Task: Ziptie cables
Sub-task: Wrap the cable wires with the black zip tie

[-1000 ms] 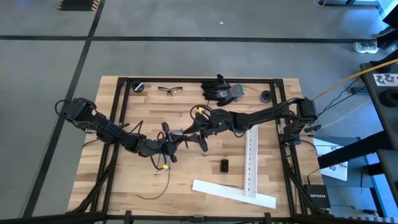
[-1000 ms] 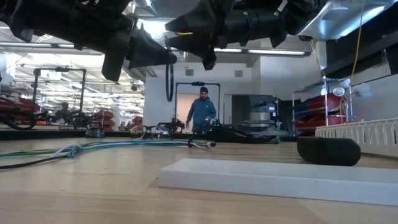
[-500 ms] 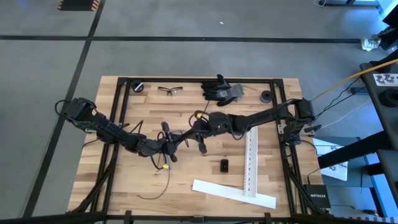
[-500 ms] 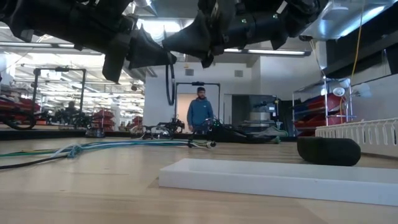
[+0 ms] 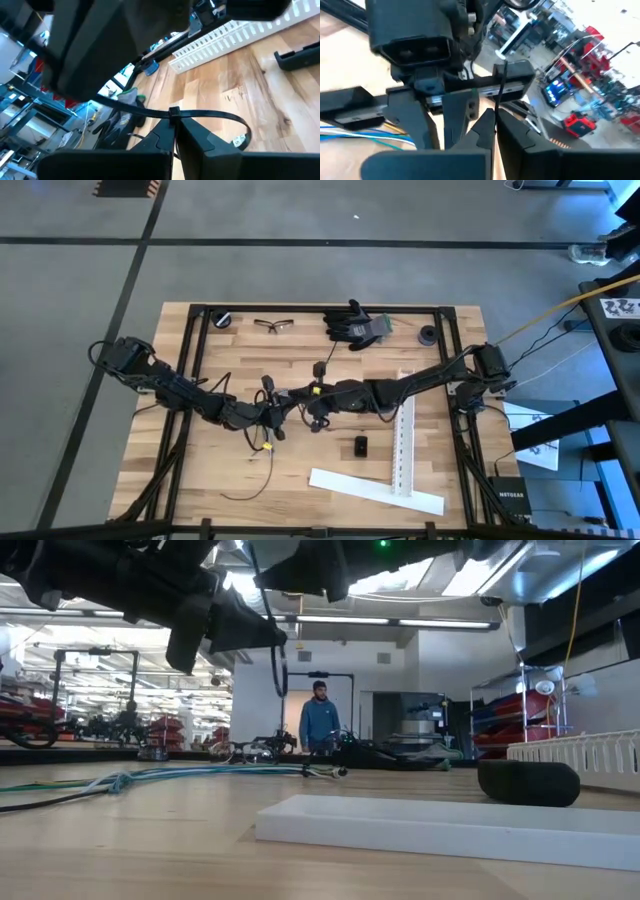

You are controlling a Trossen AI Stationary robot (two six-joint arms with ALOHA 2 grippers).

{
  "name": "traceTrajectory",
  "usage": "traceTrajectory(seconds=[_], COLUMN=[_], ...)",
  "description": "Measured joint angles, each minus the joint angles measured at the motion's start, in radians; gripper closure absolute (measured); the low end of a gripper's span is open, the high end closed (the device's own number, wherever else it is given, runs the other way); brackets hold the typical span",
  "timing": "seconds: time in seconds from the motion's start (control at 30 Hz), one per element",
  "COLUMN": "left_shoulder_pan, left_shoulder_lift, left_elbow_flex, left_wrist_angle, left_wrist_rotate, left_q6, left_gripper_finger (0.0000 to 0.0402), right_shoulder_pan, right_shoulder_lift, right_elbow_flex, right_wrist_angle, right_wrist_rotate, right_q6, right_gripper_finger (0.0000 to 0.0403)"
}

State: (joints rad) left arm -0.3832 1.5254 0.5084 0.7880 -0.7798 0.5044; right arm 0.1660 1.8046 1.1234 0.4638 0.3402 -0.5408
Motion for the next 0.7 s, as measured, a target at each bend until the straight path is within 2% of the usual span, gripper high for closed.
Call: traceTrajectory(seconds=[0.1, 0.2, 0.27, 0.37, 0.43, 0.57, 0.7], left_shoulder_pan=[0.000, 0.000, 0.000, 0.000, 0.000, -0.001, -0.001], left_shoulder_lift=[0.002, 0.002, 0.002, 0.003, 0.003, 0.003, 0.003], left_elbow_flex=[0.000, 0.000, 0.000, 0.000, 0.000, 0.000, 0.000], left_wrist_angle=[-0.010, -0.009, -0.011, -0.012, -0.015, -0.022, -0.024], left_wrist_rotate=[0.004, 0.003, 0.002, 0.002, 0.001, 0.003, 0.001], left_q6=[0.000, 0.000, 0.000, 0.000, 0.000, -0.004, -0.015], left_gripper_finger=[0.0402, 0.0402, 0.0402, 0.0402, 0.0402, 0.0402, 0.0402], right_shoulder_pan=[-0.003, -0.003, -0.001, -0.002, -0.002, -0.003, 0.001], right_shoulder_lift=[0.000, 0.000, -0.004, -0.037, -0.072, -0.145, -0.153], right_elbow_flex=[0.025, 0.047, 0.071, 0.107, 0.132, 0.154, 0.065], right_wrist_angle=[-0.092, -0.171, -0.249, -0.393, -0.513, -0.803, -0.856], right_wrist_rotate=[0.010, 0.092, 0.139, 0.144, 0.131, 0.012, -0.046], right_q6=[0.047, 0.120, 0.165, 0.242, 0.310, 0.487, 0.624], right_gripper_finger=[0.0402, 0.0397, 0.0384, 0.0347, 0.0315, 0.0255, 0.0219])
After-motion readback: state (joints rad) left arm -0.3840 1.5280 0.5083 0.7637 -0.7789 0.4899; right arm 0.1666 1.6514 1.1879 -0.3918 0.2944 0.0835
